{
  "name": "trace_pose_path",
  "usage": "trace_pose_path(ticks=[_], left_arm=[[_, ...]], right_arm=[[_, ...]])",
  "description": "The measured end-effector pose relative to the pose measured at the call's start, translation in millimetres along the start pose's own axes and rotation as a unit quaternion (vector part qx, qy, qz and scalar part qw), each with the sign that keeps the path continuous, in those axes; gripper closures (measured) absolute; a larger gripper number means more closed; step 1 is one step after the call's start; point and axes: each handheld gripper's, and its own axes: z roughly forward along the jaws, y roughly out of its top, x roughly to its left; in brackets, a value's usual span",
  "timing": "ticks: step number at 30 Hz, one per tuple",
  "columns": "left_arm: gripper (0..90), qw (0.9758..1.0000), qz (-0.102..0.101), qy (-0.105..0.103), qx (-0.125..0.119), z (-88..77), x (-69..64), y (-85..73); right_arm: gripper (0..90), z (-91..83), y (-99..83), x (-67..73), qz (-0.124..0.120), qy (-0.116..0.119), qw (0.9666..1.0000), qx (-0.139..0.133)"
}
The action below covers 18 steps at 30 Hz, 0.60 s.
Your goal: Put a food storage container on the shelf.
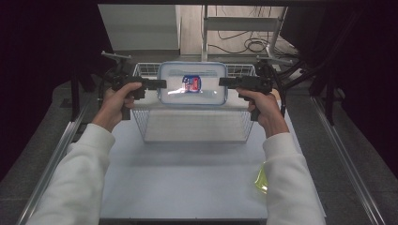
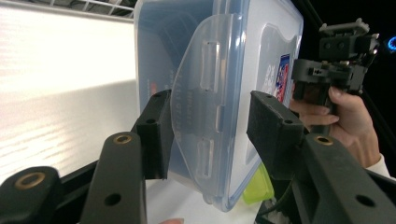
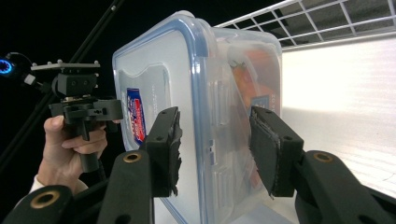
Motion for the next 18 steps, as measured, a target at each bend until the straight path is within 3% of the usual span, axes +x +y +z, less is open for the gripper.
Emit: trace_pose_path(ticks=[8, 18], left_arm=[[51.2, 0.9996, -0.027, -0.008, -0.006, 5.1, 7.7, 6.5], [50.6, 0.9975, -0.068, -0.019, -0.003, 11.8, 19.8, 16.0]], right_arm=[[53.8, 1.6, 4.0, -6.1, 0.013, 0.0, 0.9999, 0.001], [52.2, 8.8, 12.4, -13.1, 0.051, -0.015, 0.9986, 0.004]])
